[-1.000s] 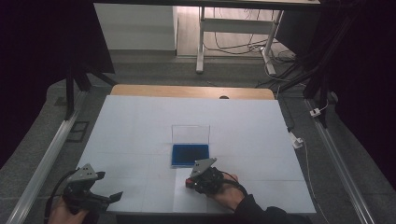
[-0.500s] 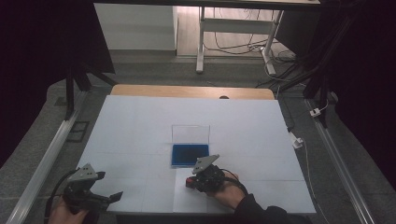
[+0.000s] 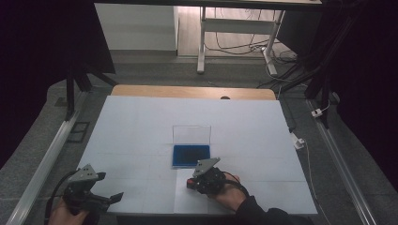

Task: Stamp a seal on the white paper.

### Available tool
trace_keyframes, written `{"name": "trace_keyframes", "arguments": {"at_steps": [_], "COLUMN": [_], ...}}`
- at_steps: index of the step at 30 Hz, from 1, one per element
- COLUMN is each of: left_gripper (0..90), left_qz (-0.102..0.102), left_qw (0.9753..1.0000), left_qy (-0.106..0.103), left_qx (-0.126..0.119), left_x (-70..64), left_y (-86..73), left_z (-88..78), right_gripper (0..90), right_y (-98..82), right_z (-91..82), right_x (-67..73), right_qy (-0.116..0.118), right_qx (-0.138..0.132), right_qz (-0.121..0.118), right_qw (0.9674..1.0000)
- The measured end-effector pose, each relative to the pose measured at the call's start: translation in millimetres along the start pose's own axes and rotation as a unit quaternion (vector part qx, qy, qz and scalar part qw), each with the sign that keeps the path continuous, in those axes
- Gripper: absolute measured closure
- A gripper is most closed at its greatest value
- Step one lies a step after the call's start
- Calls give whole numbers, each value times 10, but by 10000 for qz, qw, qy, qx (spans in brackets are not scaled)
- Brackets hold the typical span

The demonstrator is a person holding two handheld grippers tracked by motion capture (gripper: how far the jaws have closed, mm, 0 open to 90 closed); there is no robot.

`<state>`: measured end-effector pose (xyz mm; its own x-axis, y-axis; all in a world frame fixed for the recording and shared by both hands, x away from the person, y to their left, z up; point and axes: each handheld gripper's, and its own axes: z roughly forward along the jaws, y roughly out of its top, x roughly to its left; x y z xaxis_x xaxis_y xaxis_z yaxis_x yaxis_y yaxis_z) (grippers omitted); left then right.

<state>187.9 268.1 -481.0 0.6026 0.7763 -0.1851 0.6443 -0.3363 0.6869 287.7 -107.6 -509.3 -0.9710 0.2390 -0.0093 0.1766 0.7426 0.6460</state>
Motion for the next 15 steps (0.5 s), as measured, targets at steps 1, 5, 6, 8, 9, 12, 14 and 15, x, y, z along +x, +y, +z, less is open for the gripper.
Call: {"name": "trace_keyframes", "arguments": {"at_steps": [1,5,6,8,9,12,14,15], "left_gripper": [0,0,0,0,0,0,0,0], "left_qz": [-2,4,5,1,4,4,1,2], "left_qw": [10000,10000,10000,10000,10000,10000,10000,10000], "left_qy": [-6,-7,-8,-5,-4,-4,-7,-8], "left_qx": [1,-4,-3,-2,-1,-3,-1,-1], "left_x": [2,1,1,1,1,1,2,2], "left_y": [0,-1,-1,0,0,0,0,0], "left_z": [0,-2,-2,0,1,0,-1,-1], "right_gripper": [803,802,801,801,801,800,800,800], "right_y": [3,11,12,20,22,24,31,35], "right_z": [1,-1,-1,-7,-2,0,-1,-1], "right_x": [-1,-29,-34,-44,-42,-39,-38,-35], "right_qy": [9,89,100,98,122,116,101,95], "right_qx": [-4,17,19,82,46,42,65,75], "right_qz": [-30,49,66,11,45,87,78,47], "right_qw": [10000,9999,9999,9999,9999,9999,9999,9999]}}
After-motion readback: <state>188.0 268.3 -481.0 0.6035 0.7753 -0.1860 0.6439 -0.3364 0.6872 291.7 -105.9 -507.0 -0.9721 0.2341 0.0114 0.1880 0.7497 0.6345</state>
